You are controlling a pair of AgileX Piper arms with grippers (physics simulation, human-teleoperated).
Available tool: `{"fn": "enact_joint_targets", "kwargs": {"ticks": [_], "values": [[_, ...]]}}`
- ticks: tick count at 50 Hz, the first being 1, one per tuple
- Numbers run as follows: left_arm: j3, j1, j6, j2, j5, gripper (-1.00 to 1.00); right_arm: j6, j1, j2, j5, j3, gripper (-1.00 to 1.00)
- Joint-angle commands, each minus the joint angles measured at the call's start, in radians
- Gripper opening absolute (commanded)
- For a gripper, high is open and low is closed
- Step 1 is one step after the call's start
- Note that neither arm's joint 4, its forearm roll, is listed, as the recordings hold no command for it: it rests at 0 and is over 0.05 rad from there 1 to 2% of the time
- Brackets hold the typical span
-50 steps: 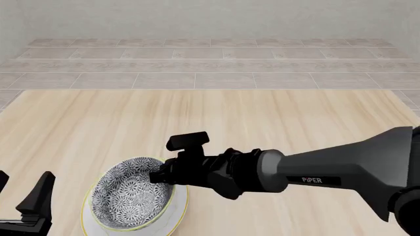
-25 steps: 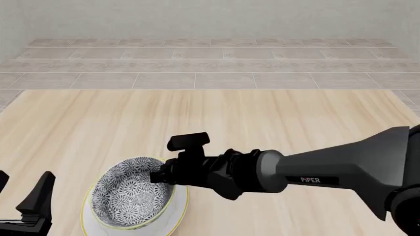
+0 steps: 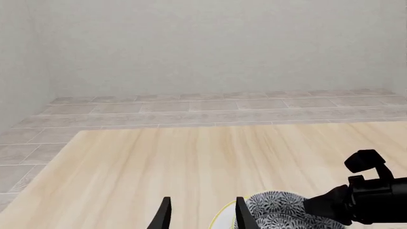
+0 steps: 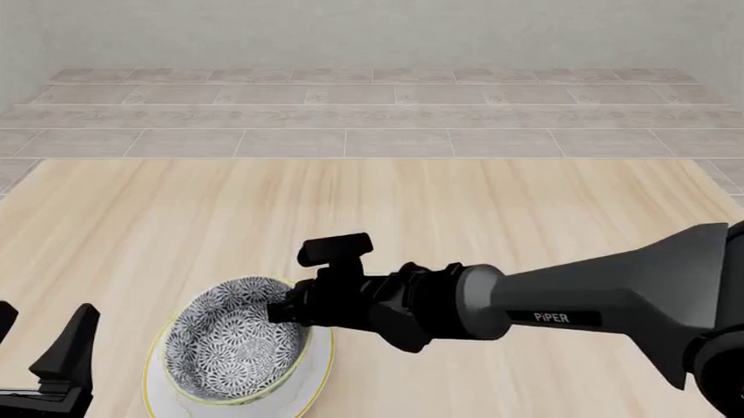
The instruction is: Put the bowl on the plate.
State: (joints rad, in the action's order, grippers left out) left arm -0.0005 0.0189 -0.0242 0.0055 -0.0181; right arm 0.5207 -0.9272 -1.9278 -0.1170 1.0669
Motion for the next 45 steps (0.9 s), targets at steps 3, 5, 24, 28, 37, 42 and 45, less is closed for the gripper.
{"fn": "enact_joint_targets", "kwargs": {"ticks": [3, 5, 24, 28, 37, 42, 45], "values": [[0.000, 0.005, -0.001, 0.001, 0.001, 1.00, -0.010, 0.003, 0.005, 0.001, 0.003, 1.00], [0.000, 0.005, -0.001, 0.001, 0.002, 1.00, -0.013, 0.005, 0.005, 0.003, 0.003, 1.00], [0.000, 0.004, 0.000, 0.000, 0.003, 1.00, -0.024, 0.005, 0.018, 0.007, -0.002, 1.00], [0.000, 0.003, 0.000, 0.000, 0.003, 1.00, -0.030, 0.008, 0.027, 0.014, -0.001, 1.00], [0.000, 0.003, -0.001, 0.001, 0.004, 1.00, -0.038, 0.016, 0.039, 0.020, -0.002, 1.00], [0.000, 0.004, -0.001, 0.003, 0.004, 1.00, -0.041, 0.019, 0.048, 0.022, -0.005, 1.00], [0.000, 0.004, -0.002, 0.003, 0.004, 1.00, -0.043, 0.020, 0.053, 0.023, -0.006, 1.00]]}}
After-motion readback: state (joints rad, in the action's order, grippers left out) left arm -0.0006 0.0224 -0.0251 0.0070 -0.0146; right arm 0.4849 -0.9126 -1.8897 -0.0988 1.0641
